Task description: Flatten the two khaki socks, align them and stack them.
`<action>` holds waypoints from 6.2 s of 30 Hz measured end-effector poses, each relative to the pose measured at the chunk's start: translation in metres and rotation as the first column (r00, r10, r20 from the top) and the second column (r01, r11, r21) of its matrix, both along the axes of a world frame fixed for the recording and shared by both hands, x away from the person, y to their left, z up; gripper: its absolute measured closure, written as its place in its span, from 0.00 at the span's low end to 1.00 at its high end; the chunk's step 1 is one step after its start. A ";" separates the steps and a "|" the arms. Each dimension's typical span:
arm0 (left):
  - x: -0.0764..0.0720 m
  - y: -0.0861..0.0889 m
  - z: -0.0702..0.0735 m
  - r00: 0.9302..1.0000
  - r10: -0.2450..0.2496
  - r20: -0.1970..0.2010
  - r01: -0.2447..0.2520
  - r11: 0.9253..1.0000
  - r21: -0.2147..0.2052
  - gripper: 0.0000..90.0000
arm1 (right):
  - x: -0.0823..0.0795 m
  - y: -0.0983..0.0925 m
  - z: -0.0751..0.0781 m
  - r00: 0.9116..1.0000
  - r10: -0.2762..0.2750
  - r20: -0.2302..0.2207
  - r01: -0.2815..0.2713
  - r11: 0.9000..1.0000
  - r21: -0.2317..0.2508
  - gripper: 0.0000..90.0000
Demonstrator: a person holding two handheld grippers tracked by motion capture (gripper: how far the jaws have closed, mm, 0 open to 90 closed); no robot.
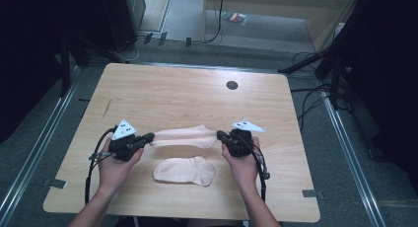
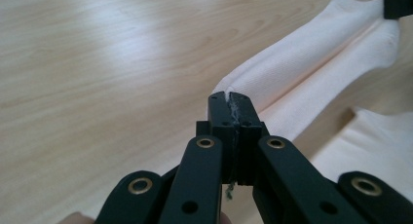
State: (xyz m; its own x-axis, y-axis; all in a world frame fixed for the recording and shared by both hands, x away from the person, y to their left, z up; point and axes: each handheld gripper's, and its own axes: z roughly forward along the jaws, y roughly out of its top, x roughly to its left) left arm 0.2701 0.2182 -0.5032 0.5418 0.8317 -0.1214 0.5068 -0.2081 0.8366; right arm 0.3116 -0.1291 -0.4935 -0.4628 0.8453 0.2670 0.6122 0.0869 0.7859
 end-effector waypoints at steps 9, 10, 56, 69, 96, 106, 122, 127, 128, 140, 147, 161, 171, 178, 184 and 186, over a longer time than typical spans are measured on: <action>-0.038 -0.007 0.004 0.999 -0.046 0.015 0.045 0.997 0.057 1.00 | -0.040 -0.013 0.002 0.999 0.040 -0.020 -0.040 0.999 0.006 1.00; -0.041 -0.007 0.003 0.999 -0.052 0.007 0.051 0.997 0.058 1.00 | -0.048 -0.013 -0.001 0.998 0.050 -0.024 -0.051 0.999 -0.018 1.00; -0.061 -0.028 -0.032 0.988 -0.139 -0.070 0.146 0.983 0.114 0.98 | -0.067 0.005 -0.034 0.986 0.137 -0.090 -0.145 0.985 -0.091 0.98; -0.058 -0.029 -0.037 0.987 -0.139 -0.082 0.148 0.983 0.112 0.98 | -0.066 0.006 -0.041 0.987 0.133 -0.095 -0.143 0.983 -0.114 0.98; -0.056 -0.004 -0.029 0.996 -0.089 -0.005 0.087 0.985 -0.146 0.15 | -0.060 -0.011 -0.036 0.998 0.066 -0.025 -0.066 0.998 -0.002 0.11; -0.054 0.013 -0.029 1.000 0.021 -0.001 -0.021 0.992 -0.125 0.15 | -0.061 -0.015 -0.032 0.999 0.021 0.024 -0.021 1.000 -0.021 0.11; -0.049 0.042 -0.029 0.993 0.115 0.003 -0.113 0.986 -0.124 0.15 | -0.055 -0.038 -0.030 0.998 -0.057 0.036 0.057 0.998 -0.023 0.11; -0.048 0.050 -0.030 0.989 0.147 0.003 -0.145 0.982 -0.124 0.15 | -0.053 -0.048 -0.029 0.996 -0.079 0.038 0.080 0.997 -0.020 0.11; -0.048 0.052 -0.030 0.988 0.153 0.003 -0.151 0.981 -0.123 0.15 | -0.053 -0.050 -0.029 0.996 -0.082 0.039 0.082 0.996 -0.021 0.11; -0.047 0.079 -0.033 0.975 0.224 -0.003 -0.223 0.967 -0.124 0.15 | -0.055 -0.081 -0.028 0.989 -0.135 0.061 0.137 0.990 -0.022 0.11; -0.049 0.094 -0.036 0.967 0.255 -0.006 -0.254 0.962 -0.099 0.15 | -0.057 -0.106 -0.030 0.981 -0.183 0.071 0.185 0.982 -0.028 0.11; -0.054 0.119 -0.041 0.953 0.303 -0.018 -0.303 0.949 -0.083 0.15 | -0.065 -0.145 -0.041 0.965 -0.257 0.057 0.261 0.963 -0.065 0.11; -0.058 0.131 -0.044 0.945 0.328 -0.018 -0.328 0.943 -0.057 0.15 | -0.071 -0.167 -0.047 0.955 -0.293 0.051 0.297 0.952 -0.080 0.11; -0.062 0.139 -0.045 0.937 0.349 -0.012 -0.350 0.935 -0.054 0.15 | -0.080 -0.183 -0.050 0.943 -0.328 0.047 0.331 0.940 -0.087 0.11; -0.061 0.141 -0.046 0.933 0.360 -0.020 -0.360 0.931 -0.061 0.15 | -0.083 -0.190 -0.052 0.939 -0.340 0.055 0.344 0.933 -0.109 0.11; -0.061 0.141 -0.046 0.933 0.358 -0.020 -0.359 0.932 -0.053 0.15 | -0.083 -0.192 -0.051 0.938 -0.340 0.060 0.345 0.934 -0.099 0.11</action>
